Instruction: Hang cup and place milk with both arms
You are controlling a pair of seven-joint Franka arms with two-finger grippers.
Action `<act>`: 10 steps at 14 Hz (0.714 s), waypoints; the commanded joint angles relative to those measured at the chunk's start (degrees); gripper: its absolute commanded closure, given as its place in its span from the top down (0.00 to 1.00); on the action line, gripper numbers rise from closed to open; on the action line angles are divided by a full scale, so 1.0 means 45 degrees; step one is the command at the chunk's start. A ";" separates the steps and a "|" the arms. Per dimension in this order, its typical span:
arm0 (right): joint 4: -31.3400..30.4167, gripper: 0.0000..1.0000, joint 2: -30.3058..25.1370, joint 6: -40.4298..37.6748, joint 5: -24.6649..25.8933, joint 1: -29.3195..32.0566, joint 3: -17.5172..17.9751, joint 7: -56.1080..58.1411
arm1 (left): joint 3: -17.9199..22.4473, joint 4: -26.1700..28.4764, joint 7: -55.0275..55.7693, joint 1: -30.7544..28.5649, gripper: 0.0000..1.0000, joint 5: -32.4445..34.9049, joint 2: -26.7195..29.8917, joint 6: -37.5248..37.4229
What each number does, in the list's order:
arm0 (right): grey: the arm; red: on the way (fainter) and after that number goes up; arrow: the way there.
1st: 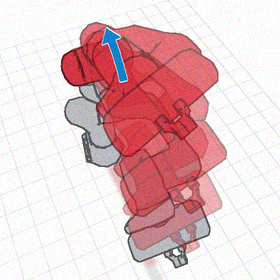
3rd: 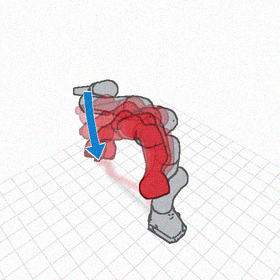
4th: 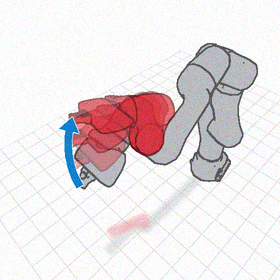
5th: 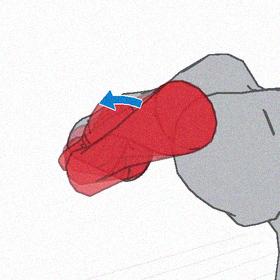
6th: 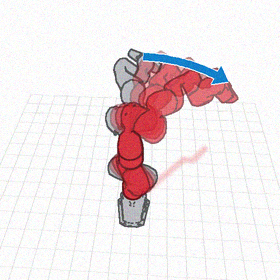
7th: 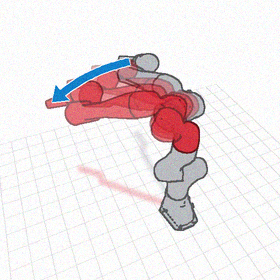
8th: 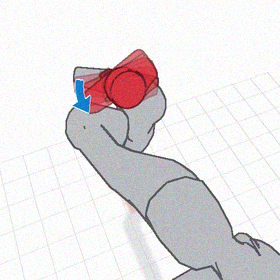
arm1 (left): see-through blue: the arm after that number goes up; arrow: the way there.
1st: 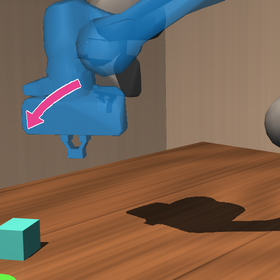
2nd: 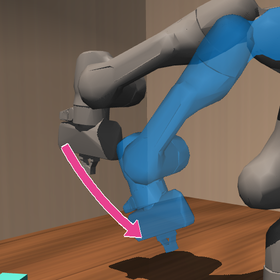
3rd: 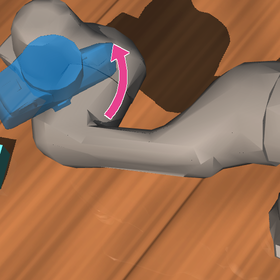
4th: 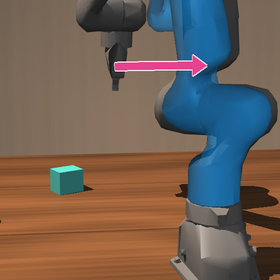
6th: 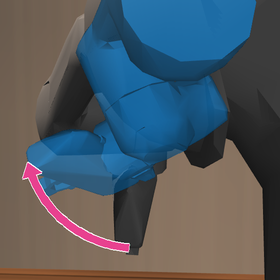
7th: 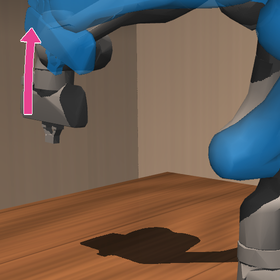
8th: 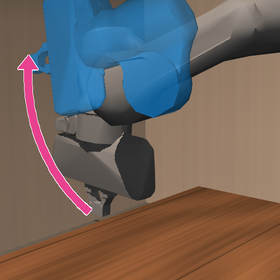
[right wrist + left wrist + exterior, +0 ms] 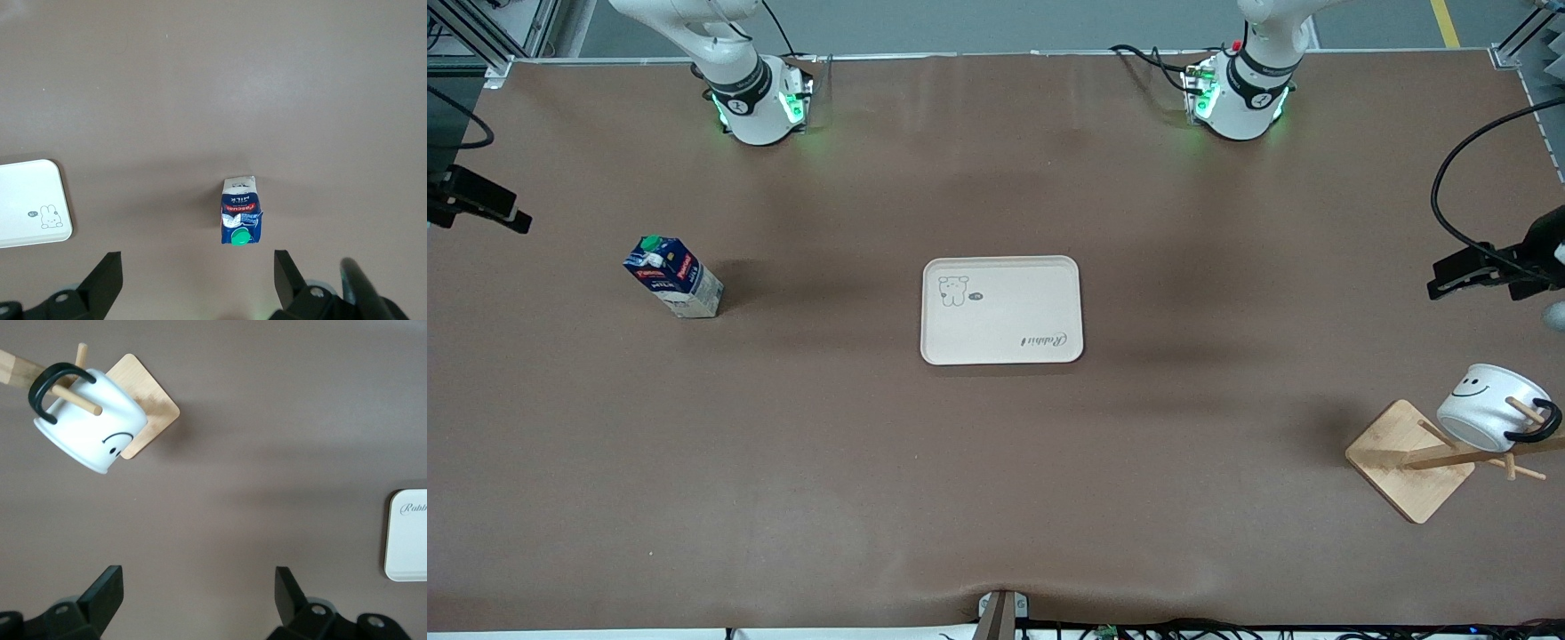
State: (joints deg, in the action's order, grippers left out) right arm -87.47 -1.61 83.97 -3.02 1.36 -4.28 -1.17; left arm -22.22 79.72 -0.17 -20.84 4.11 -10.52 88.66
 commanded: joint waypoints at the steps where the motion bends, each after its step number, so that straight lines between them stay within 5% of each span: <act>1: -0.1328 1.00 -0.1400 0.0580 0.0279 0.0028 -0.0006 -0.0284 | -0.0255 0.0097 -0.0001 -0.0056 1.00 -0.0053 0.0639 -0.0619; 4: -0.0467 1.00 -0.1166 0.0481 0.0163 0.0322 -0.0162 -0.0286 | -0.0045 0.0465 0.0076 0.0738 1.00 -0.0092 0.1262 -0.1050; 10: -0.0425 1.00 -0.1166 0.0461 0.0182 0.0341 -0.0143 -0.0247 | 0.3392 0.1501 0.0076 0.4374 1.00 -0.0268 0.2142 -0.1070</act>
State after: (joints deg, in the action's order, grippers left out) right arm -89.81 -6.81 85.94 -2.57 2.31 -5.36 -1.82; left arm -10.40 83.08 0.09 -3.90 4.10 -3.85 83.98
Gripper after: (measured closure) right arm 0.000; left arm 0.000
